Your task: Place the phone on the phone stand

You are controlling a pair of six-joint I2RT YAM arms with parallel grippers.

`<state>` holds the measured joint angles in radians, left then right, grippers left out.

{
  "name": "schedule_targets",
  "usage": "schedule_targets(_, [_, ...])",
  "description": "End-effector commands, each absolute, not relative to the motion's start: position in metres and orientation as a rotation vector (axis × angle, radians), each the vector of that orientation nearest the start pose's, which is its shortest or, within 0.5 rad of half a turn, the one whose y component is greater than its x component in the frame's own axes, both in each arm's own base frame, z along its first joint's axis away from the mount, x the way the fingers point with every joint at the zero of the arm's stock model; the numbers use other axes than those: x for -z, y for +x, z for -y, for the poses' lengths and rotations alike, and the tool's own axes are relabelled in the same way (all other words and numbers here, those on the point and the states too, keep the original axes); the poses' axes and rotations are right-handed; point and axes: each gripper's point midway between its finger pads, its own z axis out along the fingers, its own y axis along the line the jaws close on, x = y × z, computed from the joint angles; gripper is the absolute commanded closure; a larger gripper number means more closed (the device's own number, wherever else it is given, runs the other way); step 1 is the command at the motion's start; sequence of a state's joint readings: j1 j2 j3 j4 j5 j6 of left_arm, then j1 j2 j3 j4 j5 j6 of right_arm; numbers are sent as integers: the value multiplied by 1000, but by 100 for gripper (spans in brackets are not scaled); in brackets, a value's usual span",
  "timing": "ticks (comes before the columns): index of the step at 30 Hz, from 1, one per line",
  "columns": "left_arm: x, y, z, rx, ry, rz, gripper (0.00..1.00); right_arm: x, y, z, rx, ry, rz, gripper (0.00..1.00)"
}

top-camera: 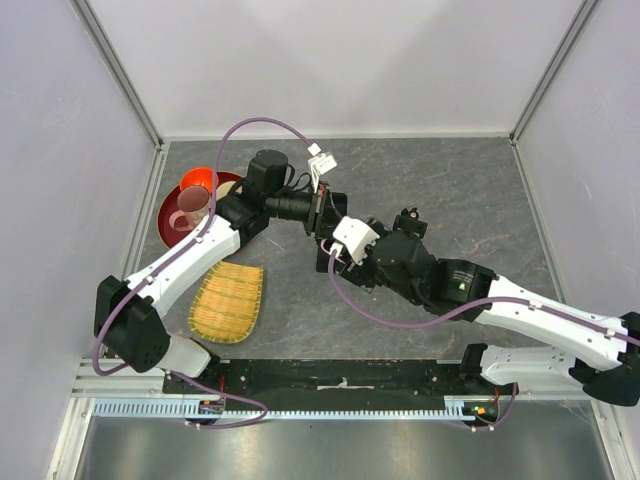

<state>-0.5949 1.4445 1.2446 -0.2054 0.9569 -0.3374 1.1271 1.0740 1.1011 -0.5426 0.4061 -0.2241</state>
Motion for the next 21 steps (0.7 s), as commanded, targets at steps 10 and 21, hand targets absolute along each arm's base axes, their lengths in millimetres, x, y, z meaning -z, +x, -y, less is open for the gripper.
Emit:
schedule_targets(10, [-350, 230, 307, 1237, 831, -1523, 98, -276, 210, -238, -341, -489, -1859, 2])
schedule_targets(21, [-396, 231, 249, 990, 539, -1238, 98, -306, 204, -232, -895, 246, -1855, 2])
